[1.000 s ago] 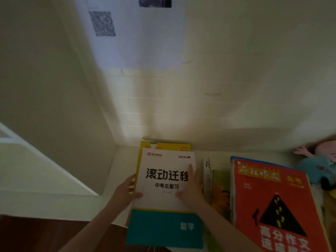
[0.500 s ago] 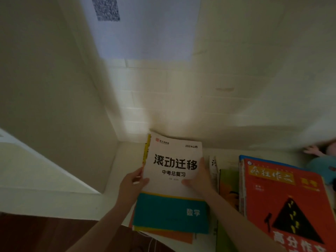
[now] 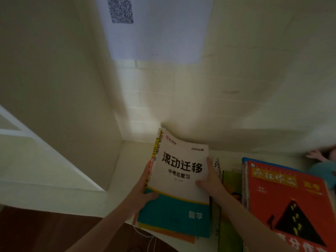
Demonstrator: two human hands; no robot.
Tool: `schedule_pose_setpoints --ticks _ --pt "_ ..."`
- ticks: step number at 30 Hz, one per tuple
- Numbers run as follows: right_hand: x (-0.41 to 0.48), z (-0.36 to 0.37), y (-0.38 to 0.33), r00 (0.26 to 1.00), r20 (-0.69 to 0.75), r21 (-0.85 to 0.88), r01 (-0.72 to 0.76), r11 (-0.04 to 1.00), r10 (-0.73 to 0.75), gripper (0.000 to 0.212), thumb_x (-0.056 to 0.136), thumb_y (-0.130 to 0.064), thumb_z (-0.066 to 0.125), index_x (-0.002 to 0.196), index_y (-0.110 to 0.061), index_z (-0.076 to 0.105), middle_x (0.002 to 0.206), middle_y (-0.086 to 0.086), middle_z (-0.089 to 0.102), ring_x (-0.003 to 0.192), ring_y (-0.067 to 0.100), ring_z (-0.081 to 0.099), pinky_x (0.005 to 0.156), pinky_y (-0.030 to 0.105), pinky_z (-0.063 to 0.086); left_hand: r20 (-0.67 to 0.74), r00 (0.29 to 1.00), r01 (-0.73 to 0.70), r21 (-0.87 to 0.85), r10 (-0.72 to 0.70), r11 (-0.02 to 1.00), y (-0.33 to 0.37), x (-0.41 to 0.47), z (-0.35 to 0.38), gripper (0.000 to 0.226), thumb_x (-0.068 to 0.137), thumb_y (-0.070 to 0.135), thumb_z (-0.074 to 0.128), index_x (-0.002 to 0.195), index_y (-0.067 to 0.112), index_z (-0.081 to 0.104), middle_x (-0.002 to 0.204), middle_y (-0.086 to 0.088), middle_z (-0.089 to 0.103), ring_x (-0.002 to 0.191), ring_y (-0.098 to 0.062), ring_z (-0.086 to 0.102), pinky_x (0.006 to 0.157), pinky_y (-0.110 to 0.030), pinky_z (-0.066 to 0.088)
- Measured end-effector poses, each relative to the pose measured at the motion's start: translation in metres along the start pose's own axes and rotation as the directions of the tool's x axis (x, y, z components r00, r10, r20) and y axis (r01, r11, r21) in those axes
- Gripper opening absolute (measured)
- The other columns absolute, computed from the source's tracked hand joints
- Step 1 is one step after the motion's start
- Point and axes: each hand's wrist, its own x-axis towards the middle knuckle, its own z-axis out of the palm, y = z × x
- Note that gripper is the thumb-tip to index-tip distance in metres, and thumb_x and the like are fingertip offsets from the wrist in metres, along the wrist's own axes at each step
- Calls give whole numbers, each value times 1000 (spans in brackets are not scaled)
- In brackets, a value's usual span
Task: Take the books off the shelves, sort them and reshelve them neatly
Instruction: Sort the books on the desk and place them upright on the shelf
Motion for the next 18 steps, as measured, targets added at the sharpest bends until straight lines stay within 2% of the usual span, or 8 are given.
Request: schedule_pose_setpoints --ticks 3,5,8,9,11,13,15,18 --pt "-10 0 2 998 37 85 48 995 -52 108 78 7 70 151 -30 -1 152 2 29 136 26 36 107 44 40 -12 998 54 -234 -58 971 0 -5 -6 89 73 -7 68 129 53 34 125 14 58 109 -22 63 80 -38 55" --pt "-17 -4 5 996 57 253 51 966 -68 109 78 2 73 150 -36 0 142 -6 39 128 24 45 103 50 44 16 999 53 -329 -51 943 7 -11 -8 94 65 -2 77 131 53 38 128 9 60 113 -28 61 82 -43 54" --pt "-28 -15 2 983 179 514 -54 856 -45 118 72 -9 79 148 -45 -3 113 -10 55 104 17 60 86 42 53 47 999 27 -391 -9 920 23 -22 -7 95 62 0 75 133 52 39 134 5 56 117 -32 57 84 -45 53" --pt "-30 -19 1 974 213 560 -61 826 -72 125 64 -16 86 146 -50 -1 114 -4 59 103 20 63 81 39 54 60 998 5 -399 20 917 31 -25 -6 93 65 -3 72 133 51 39 133 4 56 118 -33 56 84 -44 54" --pt "-35 -27 -7 966 218 648 -37 761 -138 132 53 -18 93 143 -57 5 131 7 56 109 26 64 80 44 55 108 991 -29 -380 75 924 44 -30 -5 88 72 -8 62 133 52 38 133 4 56 119 -33 55 85 -44 54" --pt "-45 -34 -19 966 92 638 130 759 -243 114 66 -1 81 141 -54 13 133 5 54 109 25 64 78 47 57 105 990 -61 -296 96 953 49 -32 -9 86 80 -11 57 132 54 35 131 8 57 116 -30 57 83 -41 55" --pt "-59 -36 -33 925 -26 534 333 777 -379 89 77 9 65 137 -41 22 126 1 57 106 21 66 73 41 59 36 993 -102 -191 111 976 50 -32 -13 89 80 -11 59 131 56 28 131 16 55 114 -20 60 80 -35 56" --pt "-69 -31 -38 824 -147 403 554 728 -547 76 82 14 59 116 -48 33 125 -3 53 105 13 64 72 30 58 -28 969 -246 -2 246 969 57 -30 -20 89 78 1 71 135 51 26 129 18 55 109 -7 62 78 -29 56"
